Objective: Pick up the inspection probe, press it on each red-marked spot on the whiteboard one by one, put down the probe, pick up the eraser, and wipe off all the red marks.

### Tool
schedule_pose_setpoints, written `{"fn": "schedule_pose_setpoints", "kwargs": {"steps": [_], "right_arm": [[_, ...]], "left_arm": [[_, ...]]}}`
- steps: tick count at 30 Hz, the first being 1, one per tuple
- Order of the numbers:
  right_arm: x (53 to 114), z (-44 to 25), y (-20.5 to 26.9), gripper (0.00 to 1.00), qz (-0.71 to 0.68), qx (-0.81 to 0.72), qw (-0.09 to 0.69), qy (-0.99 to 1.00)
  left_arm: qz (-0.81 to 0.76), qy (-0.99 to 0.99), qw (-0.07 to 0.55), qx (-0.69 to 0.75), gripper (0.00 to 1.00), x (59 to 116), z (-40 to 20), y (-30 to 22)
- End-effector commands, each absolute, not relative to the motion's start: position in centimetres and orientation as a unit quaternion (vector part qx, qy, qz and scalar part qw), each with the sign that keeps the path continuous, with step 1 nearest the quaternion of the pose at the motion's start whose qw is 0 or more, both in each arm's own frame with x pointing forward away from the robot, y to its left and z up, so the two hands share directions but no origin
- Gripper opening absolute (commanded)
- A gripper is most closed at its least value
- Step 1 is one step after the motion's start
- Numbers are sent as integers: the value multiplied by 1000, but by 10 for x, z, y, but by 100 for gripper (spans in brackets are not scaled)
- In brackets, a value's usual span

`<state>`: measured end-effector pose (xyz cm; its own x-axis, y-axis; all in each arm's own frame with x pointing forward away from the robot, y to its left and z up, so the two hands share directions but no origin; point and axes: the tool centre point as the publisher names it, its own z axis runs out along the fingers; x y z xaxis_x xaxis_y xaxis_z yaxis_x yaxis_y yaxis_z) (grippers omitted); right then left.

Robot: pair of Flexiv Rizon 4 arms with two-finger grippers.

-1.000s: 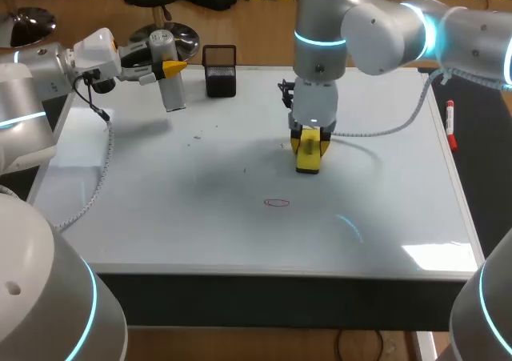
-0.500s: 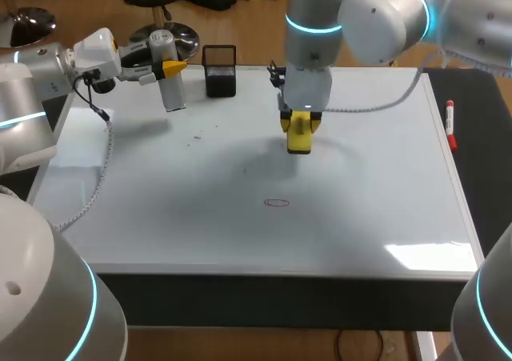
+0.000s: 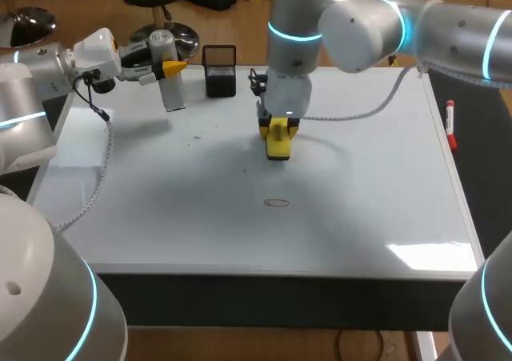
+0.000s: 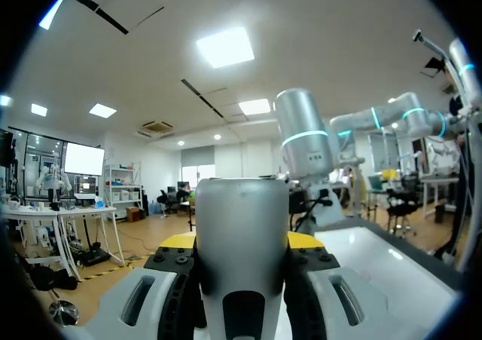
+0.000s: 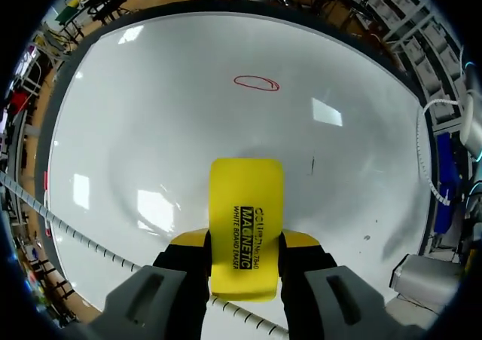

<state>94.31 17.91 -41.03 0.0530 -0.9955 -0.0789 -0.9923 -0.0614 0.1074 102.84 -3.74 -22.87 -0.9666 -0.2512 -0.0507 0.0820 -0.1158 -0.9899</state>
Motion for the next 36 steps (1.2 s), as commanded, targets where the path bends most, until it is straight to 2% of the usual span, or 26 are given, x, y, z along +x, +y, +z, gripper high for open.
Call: {"fn": "schedule_pose_setpoints", "kwargs": {"steps": [1, 12, 23, 36], "right_arm": [[952, -417, 184, 0, -69, 726, 27, -684], [948, -432, 162, 0, -77, 714, 48, -694], [940, -444, 119, 0, -73, 694, 82, -712], [936, -430, 89, 0, -61, 659, 68, -747]], "left_arm": [[-744, 656, 114, -66, 0, 1027, -227, -38], [-744, 656, 114, -66, 0, 1027, -227, -38], [-744, 656, 114, -66, 0, 1027, -227, -38], [-744, 656, 114, -66, 0, 1027, -227, -38]]}}
